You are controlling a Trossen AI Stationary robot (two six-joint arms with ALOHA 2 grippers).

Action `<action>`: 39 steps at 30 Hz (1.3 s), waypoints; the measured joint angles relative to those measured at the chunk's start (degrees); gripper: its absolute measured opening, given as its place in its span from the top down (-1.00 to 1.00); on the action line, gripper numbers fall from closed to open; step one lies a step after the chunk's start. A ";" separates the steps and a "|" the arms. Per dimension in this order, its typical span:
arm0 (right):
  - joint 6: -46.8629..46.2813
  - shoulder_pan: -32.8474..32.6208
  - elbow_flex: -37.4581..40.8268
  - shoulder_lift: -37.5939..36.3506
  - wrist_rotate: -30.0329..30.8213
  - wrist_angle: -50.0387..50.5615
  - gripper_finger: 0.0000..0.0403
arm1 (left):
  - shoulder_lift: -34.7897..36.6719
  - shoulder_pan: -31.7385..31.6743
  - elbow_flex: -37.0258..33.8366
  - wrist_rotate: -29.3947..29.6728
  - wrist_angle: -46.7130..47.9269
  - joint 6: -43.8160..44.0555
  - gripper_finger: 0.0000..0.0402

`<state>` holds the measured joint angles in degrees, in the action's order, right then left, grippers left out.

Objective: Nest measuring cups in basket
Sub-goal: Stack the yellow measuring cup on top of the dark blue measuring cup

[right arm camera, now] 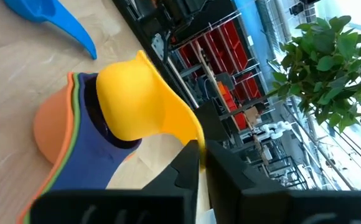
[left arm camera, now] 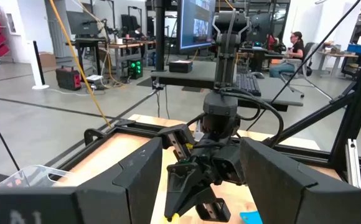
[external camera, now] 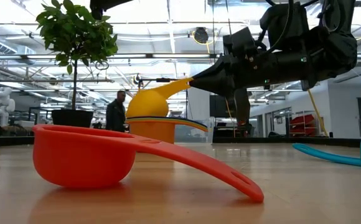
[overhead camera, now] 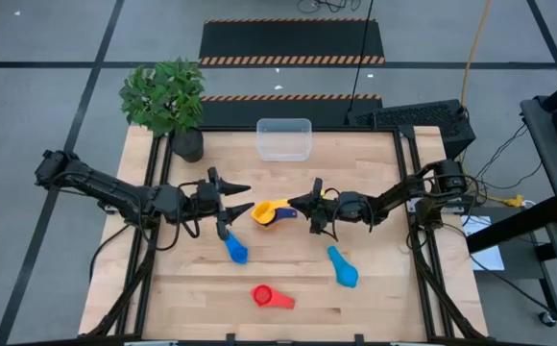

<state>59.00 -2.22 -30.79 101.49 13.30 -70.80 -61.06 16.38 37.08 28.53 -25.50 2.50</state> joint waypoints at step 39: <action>-15.87 1.77 0.02 -13.61 -7.63 23.65 0.57 | 0.00 0.15 0.00 -0.17 0.24 0.57 -0.09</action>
<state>43.13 -0.45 -30.76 87.88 5.67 -47.15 -61.06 16.53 37.08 28.36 -25.26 3.07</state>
